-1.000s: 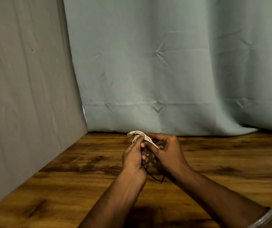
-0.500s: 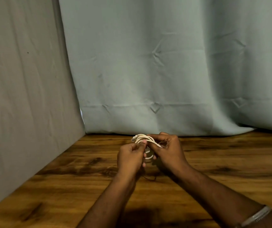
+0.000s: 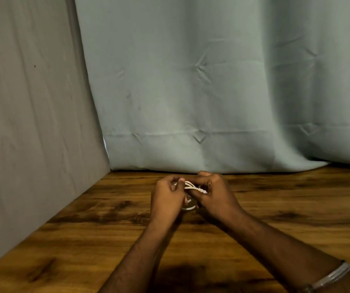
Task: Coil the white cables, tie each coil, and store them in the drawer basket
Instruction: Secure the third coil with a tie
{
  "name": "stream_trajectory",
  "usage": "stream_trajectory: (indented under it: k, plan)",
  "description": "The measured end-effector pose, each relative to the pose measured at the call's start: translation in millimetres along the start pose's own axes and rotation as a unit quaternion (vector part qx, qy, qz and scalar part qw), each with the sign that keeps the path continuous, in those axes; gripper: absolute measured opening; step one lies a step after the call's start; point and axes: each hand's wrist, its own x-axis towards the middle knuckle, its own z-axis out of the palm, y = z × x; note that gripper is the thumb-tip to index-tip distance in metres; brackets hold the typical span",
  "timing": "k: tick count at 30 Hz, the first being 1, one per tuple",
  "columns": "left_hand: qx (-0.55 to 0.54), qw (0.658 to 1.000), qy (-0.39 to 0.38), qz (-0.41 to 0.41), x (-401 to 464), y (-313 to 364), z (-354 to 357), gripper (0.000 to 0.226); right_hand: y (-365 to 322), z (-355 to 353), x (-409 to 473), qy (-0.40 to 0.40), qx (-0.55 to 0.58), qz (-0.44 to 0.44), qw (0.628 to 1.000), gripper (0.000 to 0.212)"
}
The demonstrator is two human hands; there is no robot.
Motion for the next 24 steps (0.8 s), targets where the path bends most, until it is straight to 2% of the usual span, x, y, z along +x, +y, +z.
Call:
stream_trajectory:
  k: [4,10,18,21,24]
  plan:
    - [-0.016,0.999,-0.019,-0.037,4.0,-3.4,-0.8,0.017,4.3,-2.2,0.5,-0.025,-0.065,-0.017,0.997,0.024]
    - [-0.145,0.98,-0.02,-0.138,7.6,-4.2,-0.8,0.016,5.8,-1.8,0.2,-0.044,-0.099,-0.018,0.994,0.038]
    - [-0.175,0.965,-0.092,-0.169,6.8,-7.0,-7.8,0.054,-3.3,-5.3,-0.8,-0.053,-0.101,-0.026,0.993,0.035]
    - [-0.155,0.958,-0.117,-0.212,3.8,-0.4,-14.0,0.042,-4.8,-5.8,-1.5,-0.061,-0.094,-0.028,0.993,0.036]
    - [-0.182,0.927,-0.162,-0.285,4.6,3.2,-23.1,0.03,-7.3,-6.7,-2.1,-0.06,-0.084,-0.023,0.994,0.04]
